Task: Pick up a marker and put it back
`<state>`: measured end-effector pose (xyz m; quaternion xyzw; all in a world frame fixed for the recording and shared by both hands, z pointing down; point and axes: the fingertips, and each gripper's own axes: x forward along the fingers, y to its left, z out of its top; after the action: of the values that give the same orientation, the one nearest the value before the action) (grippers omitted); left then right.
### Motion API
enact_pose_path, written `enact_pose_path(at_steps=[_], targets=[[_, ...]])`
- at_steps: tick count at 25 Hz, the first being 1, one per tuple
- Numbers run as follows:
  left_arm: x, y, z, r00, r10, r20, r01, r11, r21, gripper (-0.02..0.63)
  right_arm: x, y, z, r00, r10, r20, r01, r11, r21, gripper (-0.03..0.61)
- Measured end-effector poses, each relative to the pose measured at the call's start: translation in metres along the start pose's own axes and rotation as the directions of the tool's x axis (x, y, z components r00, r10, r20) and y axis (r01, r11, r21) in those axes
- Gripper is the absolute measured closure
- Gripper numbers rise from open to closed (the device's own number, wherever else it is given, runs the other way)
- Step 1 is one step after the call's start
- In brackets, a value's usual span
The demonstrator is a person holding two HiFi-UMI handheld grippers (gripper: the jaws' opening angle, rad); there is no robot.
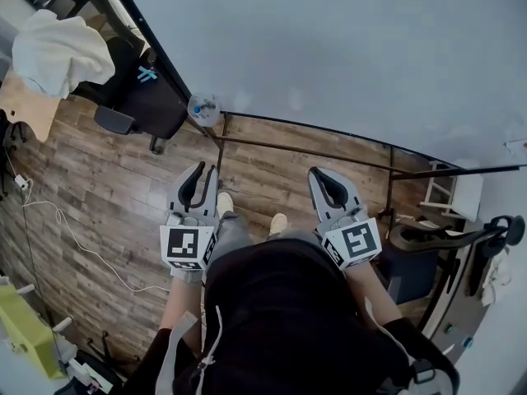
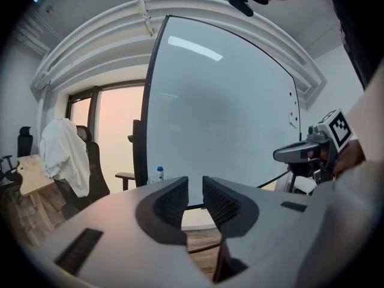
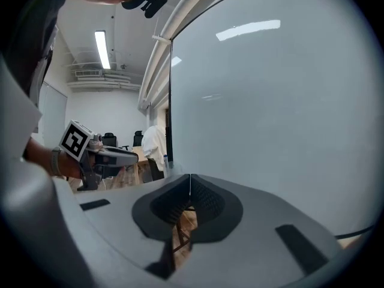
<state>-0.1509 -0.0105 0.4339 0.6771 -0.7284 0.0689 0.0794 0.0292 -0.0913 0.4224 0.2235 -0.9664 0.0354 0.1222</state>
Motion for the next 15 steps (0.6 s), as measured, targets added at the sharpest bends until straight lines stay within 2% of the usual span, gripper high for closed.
enact_pose_path(at_steps=[8, 15], targets=[[0.038, 0.047, -0.013, 0.995, -0.086, -0.045, 0.086, 0.996, -0.003, 0.537, 0.034, 0.005, 0.003, 0.992, -0.125, -0.021, 0.126, 0.992, 0.030, 0.563], [0.074, 0.073, -0.025, 0.985, -0.145, -0.096, 0.149, 0.988, 0.036, 0.531, 0.050, 0.005, 0.003, 0.973, -0.226, -0.045, 0.228, 0.972, 0.053, 0.563]])
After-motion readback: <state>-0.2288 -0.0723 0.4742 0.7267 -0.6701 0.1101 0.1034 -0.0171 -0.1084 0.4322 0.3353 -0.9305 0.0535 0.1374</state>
